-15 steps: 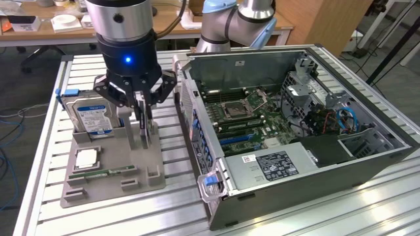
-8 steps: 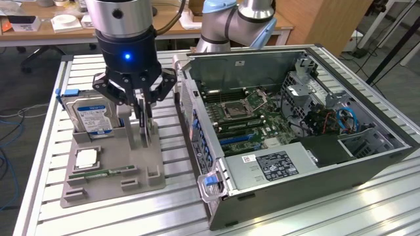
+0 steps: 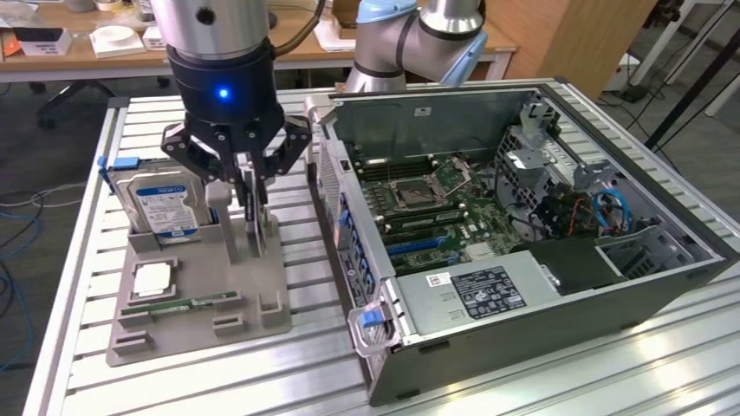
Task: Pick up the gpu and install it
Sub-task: 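Pick up the gpu and move the gpu toward the slot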
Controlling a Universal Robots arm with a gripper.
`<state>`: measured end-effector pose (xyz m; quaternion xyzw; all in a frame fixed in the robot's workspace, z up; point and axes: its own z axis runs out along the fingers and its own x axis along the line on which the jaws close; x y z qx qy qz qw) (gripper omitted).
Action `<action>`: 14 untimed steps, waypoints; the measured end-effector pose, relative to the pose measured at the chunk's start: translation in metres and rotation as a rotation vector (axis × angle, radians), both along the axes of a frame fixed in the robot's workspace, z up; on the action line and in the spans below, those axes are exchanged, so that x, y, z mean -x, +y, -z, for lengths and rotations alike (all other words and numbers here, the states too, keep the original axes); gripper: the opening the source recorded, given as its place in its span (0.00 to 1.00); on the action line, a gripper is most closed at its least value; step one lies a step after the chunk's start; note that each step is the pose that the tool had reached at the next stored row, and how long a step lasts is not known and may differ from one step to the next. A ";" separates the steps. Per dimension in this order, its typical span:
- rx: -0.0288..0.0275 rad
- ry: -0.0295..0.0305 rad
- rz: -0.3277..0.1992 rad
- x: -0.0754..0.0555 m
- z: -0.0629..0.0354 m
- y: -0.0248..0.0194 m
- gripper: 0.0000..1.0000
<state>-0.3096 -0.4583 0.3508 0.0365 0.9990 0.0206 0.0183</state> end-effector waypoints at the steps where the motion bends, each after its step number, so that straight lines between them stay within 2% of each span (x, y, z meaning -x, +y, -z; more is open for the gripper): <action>1: 0.0000 -0.0001 0.000 0.000 -0.0006 0.0000 0.26; 14: 0.0000 0.0000 0.000 0.000 -0.0048 0.0000 0.26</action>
